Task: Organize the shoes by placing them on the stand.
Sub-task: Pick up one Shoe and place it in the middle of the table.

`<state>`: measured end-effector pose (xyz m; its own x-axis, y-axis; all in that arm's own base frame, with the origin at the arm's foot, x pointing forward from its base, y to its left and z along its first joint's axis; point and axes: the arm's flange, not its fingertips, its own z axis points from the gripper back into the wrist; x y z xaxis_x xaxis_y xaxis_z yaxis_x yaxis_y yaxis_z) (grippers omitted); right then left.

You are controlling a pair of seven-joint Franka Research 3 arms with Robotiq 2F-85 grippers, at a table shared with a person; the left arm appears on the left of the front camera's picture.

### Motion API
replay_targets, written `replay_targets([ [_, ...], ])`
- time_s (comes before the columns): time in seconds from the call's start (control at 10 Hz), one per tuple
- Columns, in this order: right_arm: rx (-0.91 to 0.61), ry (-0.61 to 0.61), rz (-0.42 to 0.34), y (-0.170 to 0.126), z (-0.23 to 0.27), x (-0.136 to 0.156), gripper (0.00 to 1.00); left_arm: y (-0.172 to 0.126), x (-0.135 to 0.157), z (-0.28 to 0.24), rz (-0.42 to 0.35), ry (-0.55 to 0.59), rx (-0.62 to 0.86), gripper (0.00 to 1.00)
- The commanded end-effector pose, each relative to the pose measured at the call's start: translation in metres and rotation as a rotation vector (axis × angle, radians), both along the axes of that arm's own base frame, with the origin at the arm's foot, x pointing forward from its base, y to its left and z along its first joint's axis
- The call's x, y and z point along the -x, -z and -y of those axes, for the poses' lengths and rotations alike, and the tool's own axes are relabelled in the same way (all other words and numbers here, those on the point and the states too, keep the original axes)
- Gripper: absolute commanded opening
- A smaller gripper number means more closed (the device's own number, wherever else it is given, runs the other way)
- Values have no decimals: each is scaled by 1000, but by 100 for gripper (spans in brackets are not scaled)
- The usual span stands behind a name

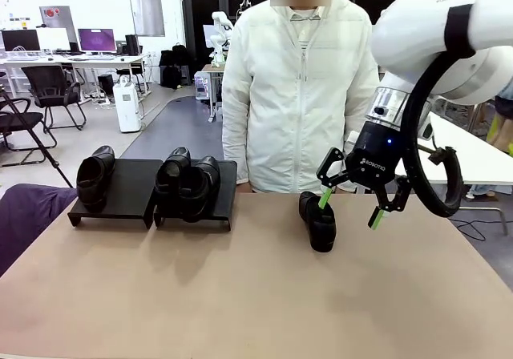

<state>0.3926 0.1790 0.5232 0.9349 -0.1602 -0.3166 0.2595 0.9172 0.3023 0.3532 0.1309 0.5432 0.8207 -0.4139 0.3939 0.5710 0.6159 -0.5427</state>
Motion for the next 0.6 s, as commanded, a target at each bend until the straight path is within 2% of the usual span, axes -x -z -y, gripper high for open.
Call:
replay_targets([
  [0.0,69,-9,-68,15,-9,-57,100,1,2,1,19,10,18,100],
  [0.2,229,-49,-167,28,-28,-139,100,1,2,1,19,10,18,100],
  [0.5,303,-83,-145,61,-18,-219,100,1,2,1,19,10,18,100],
])
